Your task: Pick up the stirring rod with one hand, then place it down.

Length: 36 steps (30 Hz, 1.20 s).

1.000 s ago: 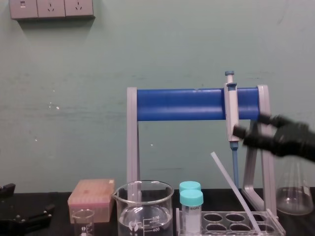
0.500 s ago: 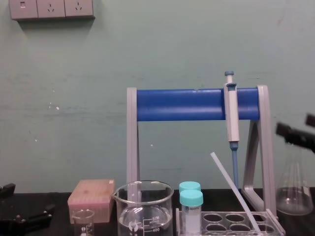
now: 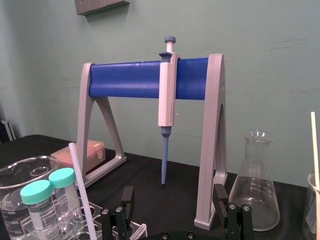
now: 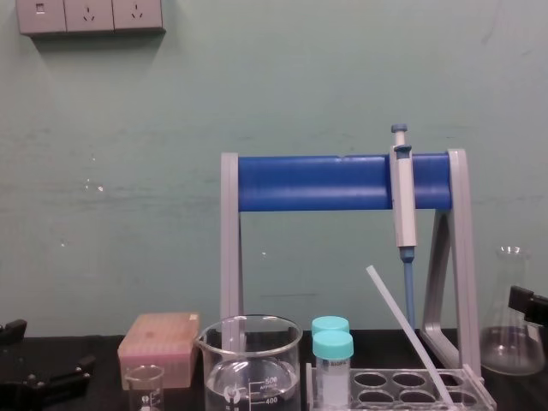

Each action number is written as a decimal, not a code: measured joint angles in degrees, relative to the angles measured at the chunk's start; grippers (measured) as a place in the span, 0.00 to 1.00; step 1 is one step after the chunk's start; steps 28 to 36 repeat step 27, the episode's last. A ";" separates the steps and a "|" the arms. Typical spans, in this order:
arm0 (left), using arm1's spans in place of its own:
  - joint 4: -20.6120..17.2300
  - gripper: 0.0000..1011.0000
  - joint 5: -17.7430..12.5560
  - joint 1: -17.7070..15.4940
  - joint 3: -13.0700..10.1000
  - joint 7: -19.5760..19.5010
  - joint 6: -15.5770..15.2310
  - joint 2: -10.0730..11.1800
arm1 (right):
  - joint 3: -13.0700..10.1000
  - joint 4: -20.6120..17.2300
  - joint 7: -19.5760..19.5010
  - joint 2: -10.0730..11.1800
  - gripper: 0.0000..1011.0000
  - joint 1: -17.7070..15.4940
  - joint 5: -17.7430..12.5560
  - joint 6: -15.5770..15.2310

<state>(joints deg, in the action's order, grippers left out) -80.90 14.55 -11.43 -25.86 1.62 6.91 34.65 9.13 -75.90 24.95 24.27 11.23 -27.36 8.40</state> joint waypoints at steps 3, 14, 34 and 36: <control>0.00 0.99 0.00 0.00 0.00 0.00 0.00 0.00 | 0.00 0.00 -0.01 0.03 0.99 -0.02 -0.01 0.00; 0.00 0.99 0.00 0.00 0.00 0.00 0.00 0.00 | 0.02 -0.01 0.00 0.07 0.99 -0.05 -0.04 0.01; 0.00 0.99 0.00 0.00 0.00 0.00 0.00 0.00 | 0.03 -0.05 0.00 0.13 0.99 -0.05 -0.05 0.05; 0.00 0.99 0.00 0.00 0.00 0.00 0.00 0.00 | 0.03 -0.05 0.00 0.13 0.99 -0.05 -0.05 0.05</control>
